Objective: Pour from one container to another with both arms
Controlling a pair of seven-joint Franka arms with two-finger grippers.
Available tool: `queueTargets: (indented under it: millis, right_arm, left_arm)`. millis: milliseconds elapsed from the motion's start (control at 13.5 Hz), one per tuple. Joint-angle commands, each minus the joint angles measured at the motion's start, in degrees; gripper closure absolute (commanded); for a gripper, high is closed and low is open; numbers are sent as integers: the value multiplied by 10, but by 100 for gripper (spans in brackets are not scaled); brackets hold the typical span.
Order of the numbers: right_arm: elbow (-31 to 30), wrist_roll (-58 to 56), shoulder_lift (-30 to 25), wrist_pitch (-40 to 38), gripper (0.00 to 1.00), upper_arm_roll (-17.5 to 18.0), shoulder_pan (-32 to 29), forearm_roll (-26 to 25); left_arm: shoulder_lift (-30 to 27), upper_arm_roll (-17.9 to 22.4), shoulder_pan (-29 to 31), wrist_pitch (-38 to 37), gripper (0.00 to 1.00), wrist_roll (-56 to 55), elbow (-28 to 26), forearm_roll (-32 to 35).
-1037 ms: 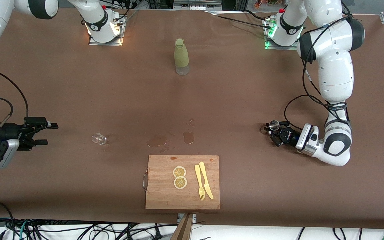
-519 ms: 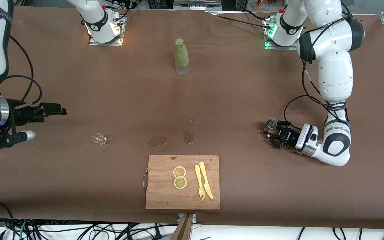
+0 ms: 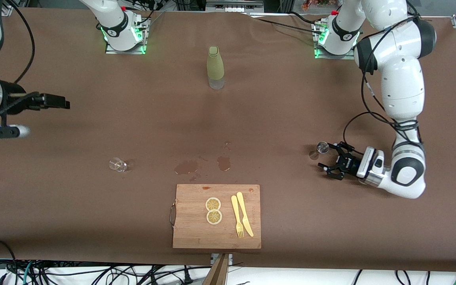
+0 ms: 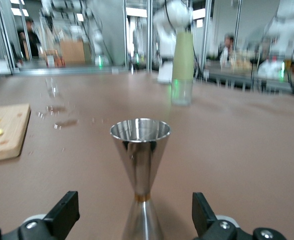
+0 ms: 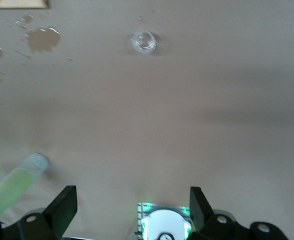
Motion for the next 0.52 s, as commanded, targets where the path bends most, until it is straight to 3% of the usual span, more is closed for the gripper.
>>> queueTargets:
  millis: [0, 296, 444]
  right_arm:
    - [-83, -2, -66, 43, 0, 3, -6, -26]
    - [-83, -16, -104, 86, 0, -3, -8, -92]
    - [-87, -15, -118, 89, 0, -8, -7, -97]
  left_arm:
    - [-94, 4, 2, 50, 0, 20, -27, 97]
    - [-211, -8, 10, 136, 0, -48, -105, 206]
    - [-290, -23, 8, 210, 0, -103, -157, 272]
